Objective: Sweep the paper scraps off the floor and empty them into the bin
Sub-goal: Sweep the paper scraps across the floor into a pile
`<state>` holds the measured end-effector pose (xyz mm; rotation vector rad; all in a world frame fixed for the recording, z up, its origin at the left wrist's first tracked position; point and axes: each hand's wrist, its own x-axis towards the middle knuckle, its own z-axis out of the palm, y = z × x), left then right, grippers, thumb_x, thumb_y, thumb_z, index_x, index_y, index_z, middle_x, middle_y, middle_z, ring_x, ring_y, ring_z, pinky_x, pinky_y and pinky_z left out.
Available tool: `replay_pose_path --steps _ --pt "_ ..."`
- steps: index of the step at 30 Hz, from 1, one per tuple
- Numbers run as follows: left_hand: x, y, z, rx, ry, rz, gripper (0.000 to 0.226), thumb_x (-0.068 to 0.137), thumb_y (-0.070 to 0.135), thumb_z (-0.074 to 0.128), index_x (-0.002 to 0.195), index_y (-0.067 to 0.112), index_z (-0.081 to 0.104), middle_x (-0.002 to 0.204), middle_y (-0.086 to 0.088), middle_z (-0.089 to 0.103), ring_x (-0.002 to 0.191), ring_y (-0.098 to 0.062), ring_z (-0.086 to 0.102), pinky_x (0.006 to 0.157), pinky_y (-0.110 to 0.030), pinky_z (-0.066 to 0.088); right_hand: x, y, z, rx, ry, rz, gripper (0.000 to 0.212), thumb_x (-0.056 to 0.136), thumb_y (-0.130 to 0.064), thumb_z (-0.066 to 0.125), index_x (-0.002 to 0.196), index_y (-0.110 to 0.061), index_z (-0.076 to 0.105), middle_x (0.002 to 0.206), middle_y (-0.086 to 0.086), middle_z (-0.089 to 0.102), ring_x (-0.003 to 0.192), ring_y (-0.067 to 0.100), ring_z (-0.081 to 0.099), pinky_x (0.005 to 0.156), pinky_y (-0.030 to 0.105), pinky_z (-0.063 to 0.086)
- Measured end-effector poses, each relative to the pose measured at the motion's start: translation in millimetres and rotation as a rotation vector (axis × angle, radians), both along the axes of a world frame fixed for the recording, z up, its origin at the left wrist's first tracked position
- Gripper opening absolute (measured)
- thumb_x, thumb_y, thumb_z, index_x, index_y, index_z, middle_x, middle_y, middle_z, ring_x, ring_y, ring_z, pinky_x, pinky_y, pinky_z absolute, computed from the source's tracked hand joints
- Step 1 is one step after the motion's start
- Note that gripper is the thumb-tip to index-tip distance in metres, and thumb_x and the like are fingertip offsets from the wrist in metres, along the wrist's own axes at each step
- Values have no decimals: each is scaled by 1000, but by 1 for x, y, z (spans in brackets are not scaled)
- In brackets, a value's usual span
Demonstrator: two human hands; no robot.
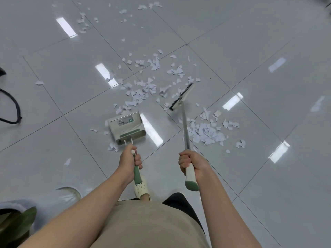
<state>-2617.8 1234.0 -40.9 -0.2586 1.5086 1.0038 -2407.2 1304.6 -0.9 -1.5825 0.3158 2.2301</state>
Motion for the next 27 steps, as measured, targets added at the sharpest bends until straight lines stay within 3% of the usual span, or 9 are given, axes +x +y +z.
replay_pose_path --steps 11,16,21,27 --pt "81 36 0 -47 -45 -139 17 88 28 48 74 19 44 49 7 31 40 -11 24 45 -25 24 122 -3 -7 -31 -368 -72 28 86 9 43 72 -14 34 45 -2 31 28 9 32 28 17 31" --pt "126 61 7 -55 -69 -132 17 88 29 48 74 20 44 48 8 30 37 -10 24 43 -23 25 159 25 -7 -26 -459 41 22 82 8 46 67 -7 43 41 5 39 23 15 38 29 17 35" --pt "160 82 11 -61 -60 -53 17 86 29 47 74 18 45 50 8 30 38 -10 25 41 -21 25 166 57 -8 -27 -335 226 19 84 8 50 70 -5 52 64 8 48 47 21 49 38 20 44" --pt "182 84 15 -73 18 27 18 87 30 46 75 16 46 49 7 28 37 -11 25 37 -21 26 162 89 -41 -69 -31 158 25 85 13 44 74 -10 43 56 4 38 31 13 39 32 18 37"
